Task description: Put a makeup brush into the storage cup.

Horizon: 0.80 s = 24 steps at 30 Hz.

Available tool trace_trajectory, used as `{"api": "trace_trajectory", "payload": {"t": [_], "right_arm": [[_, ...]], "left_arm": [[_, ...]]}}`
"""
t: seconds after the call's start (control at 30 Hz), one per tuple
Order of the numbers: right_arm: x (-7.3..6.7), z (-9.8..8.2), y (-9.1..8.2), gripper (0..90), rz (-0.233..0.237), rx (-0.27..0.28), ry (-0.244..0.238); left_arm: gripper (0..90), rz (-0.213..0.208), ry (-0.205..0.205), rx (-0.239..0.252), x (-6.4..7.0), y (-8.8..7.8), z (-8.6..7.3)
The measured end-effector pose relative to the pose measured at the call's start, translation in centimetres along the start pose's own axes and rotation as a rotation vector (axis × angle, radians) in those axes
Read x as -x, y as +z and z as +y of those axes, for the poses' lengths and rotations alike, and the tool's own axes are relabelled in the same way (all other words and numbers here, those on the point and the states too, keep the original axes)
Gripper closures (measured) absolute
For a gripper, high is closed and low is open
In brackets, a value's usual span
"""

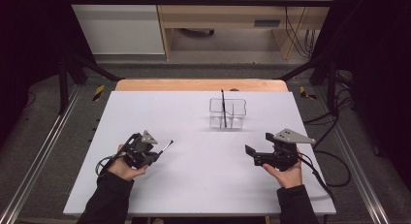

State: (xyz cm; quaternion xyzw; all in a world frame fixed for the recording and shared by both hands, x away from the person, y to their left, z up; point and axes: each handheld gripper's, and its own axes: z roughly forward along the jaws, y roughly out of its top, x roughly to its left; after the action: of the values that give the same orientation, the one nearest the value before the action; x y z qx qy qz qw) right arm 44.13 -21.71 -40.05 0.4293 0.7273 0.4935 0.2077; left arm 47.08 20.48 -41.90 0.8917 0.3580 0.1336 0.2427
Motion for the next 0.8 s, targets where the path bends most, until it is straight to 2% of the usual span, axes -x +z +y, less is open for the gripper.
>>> {"api": "trace_trajectory", "payload": {"t": [0.3, 0.43, 0.47, 0.63, 0.8], "right_arm": [[-0.1, 0.1, -0.1, 8.6, 0.000, 0.011, 0.009], [-0.1, 0.1, 0.0, 8.2, 0.001, 0.015, 0.014], [-0.1, 0.1, 0.0, 8.2, 0.001, 0.015, 0.014], [-0.2, 0.0, 0.0, 7.9, 0.003, 0.018, 0.019], [-0.4, 0.1, 0.2, 7.9, 0.012, 0.019, 0.023]], "left_arm": [[83.6, 0.017, -0.014, 0.094, 0.5, -0.7, 0.1], [83.6, 0.018, -0.014, 0.121, 0.8, -1.0, 0.2], [83.6, 0.007, -0.016, 0.119, 0.8, -1.0, 0.2], [83.6, 0.007, -0.016, 0.122, 1.1, -0.9, 0.3], [83.6, 0.012, -0.022, 0.158, 1.4, -1.2, 0.4]]}}
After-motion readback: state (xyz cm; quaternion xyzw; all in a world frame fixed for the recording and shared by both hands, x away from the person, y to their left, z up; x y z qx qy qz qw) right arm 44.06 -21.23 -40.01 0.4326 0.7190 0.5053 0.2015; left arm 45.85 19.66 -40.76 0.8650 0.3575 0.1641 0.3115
